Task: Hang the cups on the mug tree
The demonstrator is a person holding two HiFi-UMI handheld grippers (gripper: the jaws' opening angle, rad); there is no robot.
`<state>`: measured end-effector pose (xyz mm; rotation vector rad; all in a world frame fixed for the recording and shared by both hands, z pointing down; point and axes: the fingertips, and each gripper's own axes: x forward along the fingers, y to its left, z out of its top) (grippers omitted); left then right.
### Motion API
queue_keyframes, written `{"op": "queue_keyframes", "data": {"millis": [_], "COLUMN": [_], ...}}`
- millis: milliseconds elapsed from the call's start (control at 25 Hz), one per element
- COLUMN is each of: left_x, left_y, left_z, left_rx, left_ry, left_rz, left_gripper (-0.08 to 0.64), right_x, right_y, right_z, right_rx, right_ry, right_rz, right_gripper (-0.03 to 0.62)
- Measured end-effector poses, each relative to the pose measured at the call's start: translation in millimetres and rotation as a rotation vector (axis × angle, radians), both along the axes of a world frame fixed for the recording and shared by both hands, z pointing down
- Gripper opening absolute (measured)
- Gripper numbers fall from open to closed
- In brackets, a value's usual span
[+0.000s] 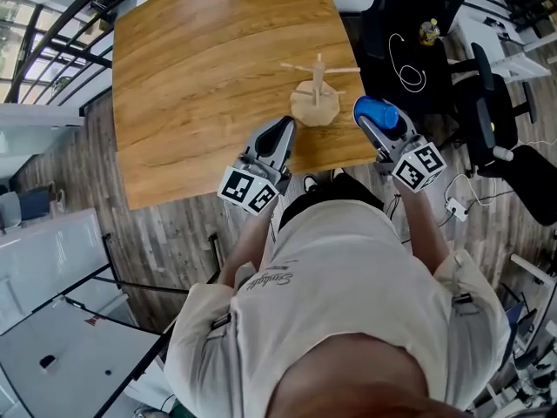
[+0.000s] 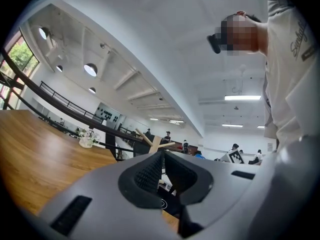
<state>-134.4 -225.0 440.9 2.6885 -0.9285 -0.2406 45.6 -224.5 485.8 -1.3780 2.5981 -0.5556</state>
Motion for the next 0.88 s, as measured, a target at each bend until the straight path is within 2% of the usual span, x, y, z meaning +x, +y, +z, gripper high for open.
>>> {"op": "queue_keyframes", "data": {"millis": [320,880], "left_x": [7,33], "left_y": [-7,-21], "left_z": [-1,4], "left_rx": [-0.023,-0.022], "left_ry": [-0.062,-0.144], "left_rz": [-0.057,-0.131], "left_gripper": [0.029,0.029], "right_x": [7,-5], "right_y": [-27,-66], "right_z": [28,103], "right_rx": [-0.044,-0.151], "right_ry": [-0.053,-0.158], "right_rz": [-0.046,-0.223], "right_gripper": [0.27,0.27]}}
